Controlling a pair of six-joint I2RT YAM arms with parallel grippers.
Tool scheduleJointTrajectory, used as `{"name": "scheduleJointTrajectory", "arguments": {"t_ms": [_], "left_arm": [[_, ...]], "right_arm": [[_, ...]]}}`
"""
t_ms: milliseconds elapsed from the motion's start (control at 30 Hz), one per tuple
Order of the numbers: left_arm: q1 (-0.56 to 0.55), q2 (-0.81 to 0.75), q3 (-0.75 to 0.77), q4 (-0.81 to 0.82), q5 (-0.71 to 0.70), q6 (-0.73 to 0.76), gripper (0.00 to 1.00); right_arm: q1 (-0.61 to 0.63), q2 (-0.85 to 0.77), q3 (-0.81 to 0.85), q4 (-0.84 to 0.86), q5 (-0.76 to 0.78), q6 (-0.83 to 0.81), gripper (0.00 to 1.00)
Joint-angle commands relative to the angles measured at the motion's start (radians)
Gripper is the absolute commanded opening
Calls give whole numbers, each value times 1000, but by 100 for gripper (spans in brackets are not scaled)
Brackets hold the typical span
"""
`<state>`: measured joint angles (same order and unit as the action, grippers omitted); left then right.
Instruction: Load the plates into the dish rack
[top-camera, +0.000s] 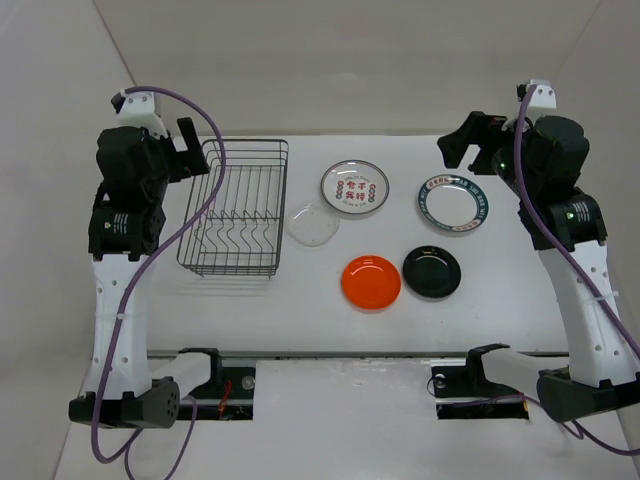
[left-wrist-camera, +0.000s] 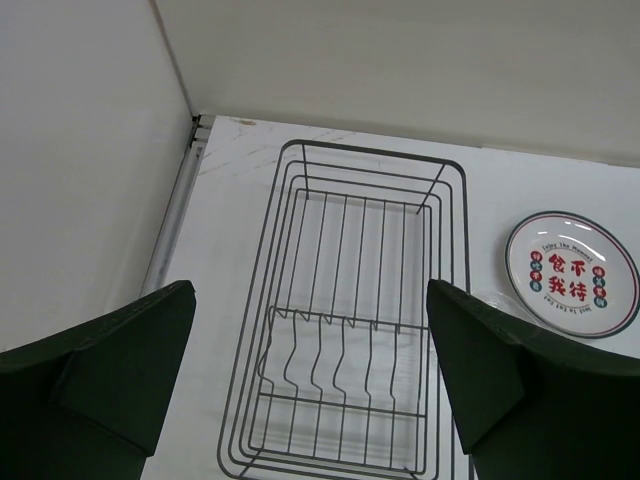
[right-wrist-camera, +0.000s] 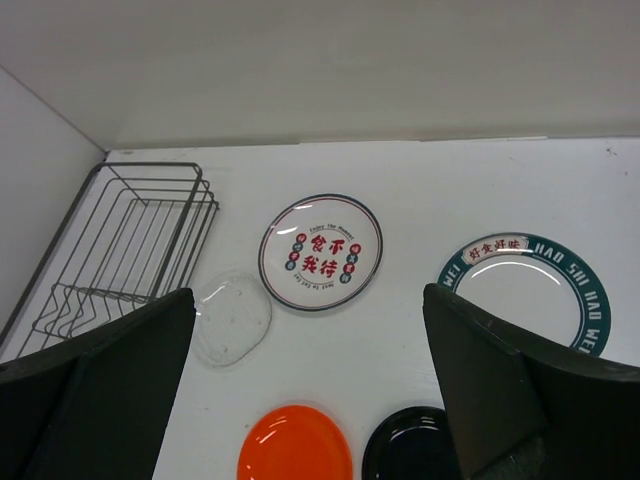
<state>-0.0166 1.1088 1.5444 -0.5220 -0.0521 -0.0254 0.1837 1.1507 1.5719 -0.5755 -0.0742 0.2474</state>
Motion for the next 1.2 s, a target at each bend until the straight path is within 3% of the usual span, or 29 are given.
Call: {"name": "scheduleJointTrajectory", "arguments": {"t_ms": [0, 167, 267, 333, 500, 633, 967, 1167], "left_arm": [[10, -9, 17, 27, 3, -28, 100], [41, 10, 17, 27, -17, -53, 100], [52, 22, 17, 27, -26, -62, 100], [52, 31, 17, 36, -12, -44, 100], [52, -1, -10, 36, -2, -19, 100], [61, -30, -41, 48, -2, -10, 100], [102, -30, -41, 48, 52, -10, 100], [112, -30, -41, 39, 61, -1, 100]], "right_arm": [[-4, -23, 33, 49, 17, 0, 100], [-13, -14, -57, 142, 21, 9, 100], [-53, 41, -148, 288, -149, 9, 100], [-78, 174, -148, 324, -309, 21, 100], [-99, 464, -84, 367, -421, 9, 99], [-112, 709, 11, 385, -532, -2, 86], [-112, 948, 223, 310, -529, -20, 84], [-101, 1037, 246, 295, -500, -31, 84]]}}
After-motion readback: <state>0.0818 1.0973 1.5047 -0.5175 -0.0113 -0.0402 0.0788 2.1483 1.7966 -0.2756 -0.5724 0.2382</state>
